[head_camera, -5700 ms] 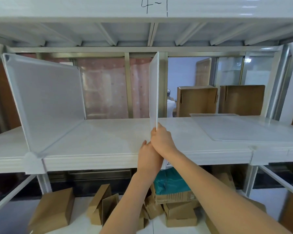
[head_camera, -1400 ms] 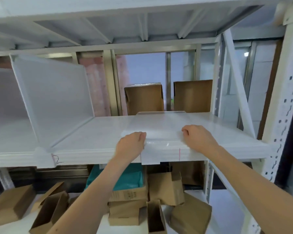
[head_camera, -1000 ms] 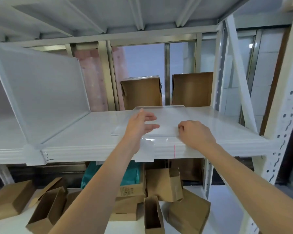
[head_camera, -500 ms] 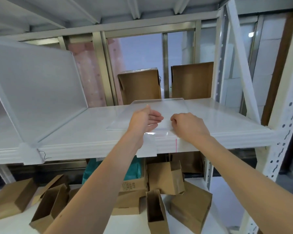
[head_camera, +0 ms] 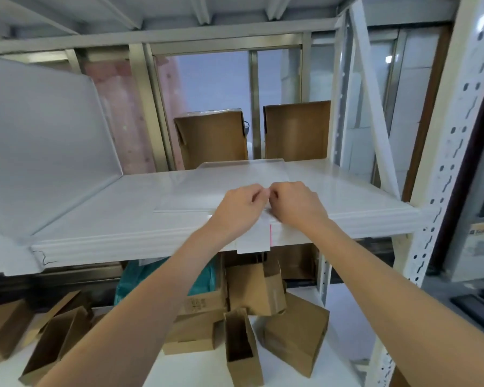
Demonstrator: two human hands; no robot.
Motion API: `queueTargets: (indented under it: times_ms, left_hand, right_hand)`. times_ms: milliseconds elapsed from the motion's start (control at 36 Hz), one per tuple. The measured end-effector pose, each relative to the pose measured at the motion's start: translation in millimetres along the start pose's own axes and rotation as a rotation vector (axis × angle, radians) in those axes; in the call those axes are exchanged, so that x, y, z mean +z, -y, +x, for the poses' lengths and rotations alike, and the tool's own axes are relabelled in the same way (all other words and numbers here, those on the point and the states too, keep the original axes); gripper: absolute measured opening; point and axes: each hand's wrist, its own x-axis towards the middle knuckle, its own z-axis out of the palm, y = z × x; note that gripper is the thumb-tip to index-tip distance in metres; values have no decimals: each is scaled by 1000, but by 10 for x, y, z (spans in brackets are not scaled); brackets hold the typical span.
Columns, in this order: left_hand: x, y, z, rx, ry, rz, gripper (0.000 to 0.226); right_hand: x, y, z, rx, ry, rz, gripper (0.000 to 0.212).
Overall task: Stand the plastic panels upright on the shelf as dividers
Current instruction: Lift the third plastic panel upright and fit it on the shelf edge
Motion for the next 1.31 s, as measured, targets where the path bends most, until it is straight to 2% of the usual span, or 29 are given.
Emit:
queueTargets:
  times_ms: [56,139,250,306,472,556,750,889,1028,1306]
  left_hand:
    - [-90,124,-77,-13,44,116,43]
    - [-166,279,-129,-86,3,103,48]
    - [-119,282,-143,-39,-10,381,39]
    - [-107,264,-148,-31,-27,429,35]
    - [-137,273,-106,-37,110,510,37]
    - [-131,290,-69,-63,152,521,36]
    - [-164,173,-11,-202,199,326,43]
    - [-63,166,139,-201,127,494,34]
    - [50,287,223,-167,45,693,16]
    - [92,338,252,-224,22,629,19]
  right_hand:
    - [5,-2,10,5,8,11,21]
    - [8,-14,16,2,30,29,25]
    - [11,-11,6,8,39,33,26]
    - [10,-8,-3,7,39,29,25]
    - [17,0,-13,5,26,8,24]
    - [32,0,-3,3,16,2,24]
    - [37,15,18,18,18,-24,22]
    - [55,11,30,20,6,-33,22]
    - [90,7,33,9,-26,-37,23]
    - [139,7,72,14,-24,-47,19]
